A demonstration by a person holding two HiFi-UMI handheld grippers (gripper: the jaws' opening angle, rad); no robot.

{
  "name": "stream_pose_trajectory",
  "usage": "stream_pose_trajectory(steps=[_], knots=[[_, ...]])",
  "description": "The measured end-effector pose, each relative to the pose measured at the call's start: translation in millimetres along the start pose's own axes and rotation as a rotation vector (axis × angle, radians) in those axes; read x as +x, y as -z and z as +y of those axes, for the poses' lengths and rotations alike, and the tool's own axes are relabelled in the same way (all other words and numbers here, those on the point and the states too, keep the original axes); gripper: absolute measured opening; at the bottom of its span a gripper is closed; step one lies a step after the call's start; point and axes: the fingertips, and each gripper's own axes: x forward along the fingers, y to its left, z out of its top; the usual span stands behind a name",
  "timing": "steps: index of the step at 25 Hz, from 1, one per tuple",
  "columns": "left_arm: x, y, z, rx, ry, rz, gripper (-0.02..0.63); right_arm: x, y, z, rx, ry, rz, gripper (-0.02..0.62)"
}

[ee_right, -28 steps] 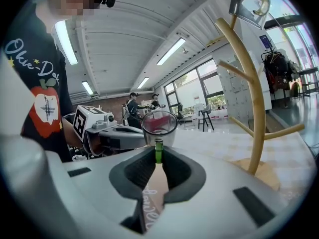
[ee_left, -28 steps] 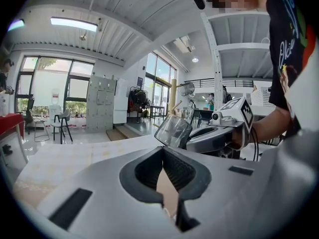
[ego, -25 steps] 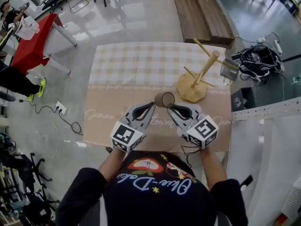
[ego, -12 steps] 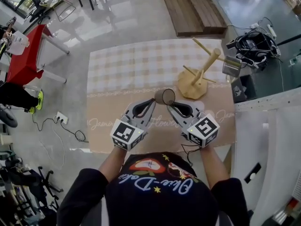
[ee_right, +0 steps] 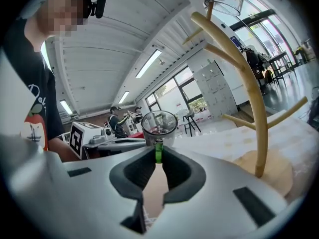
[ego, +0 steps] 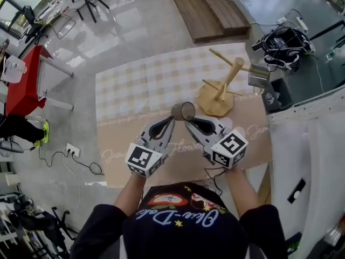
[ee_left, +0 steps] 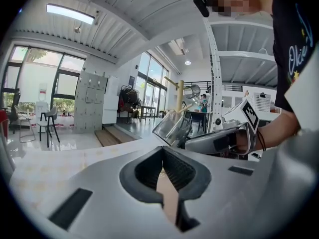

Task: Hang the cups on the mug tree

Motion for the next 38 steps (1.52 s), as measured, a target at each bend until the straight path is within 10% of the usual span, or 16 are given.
stream_pose_trajectory(steps=[38], knots=[[69.0,1.1,44.6,-0.037,0.004,0.026,0.009,26.9,-6.1,-61.9,0.369,0.115,-0.181,0.046]])
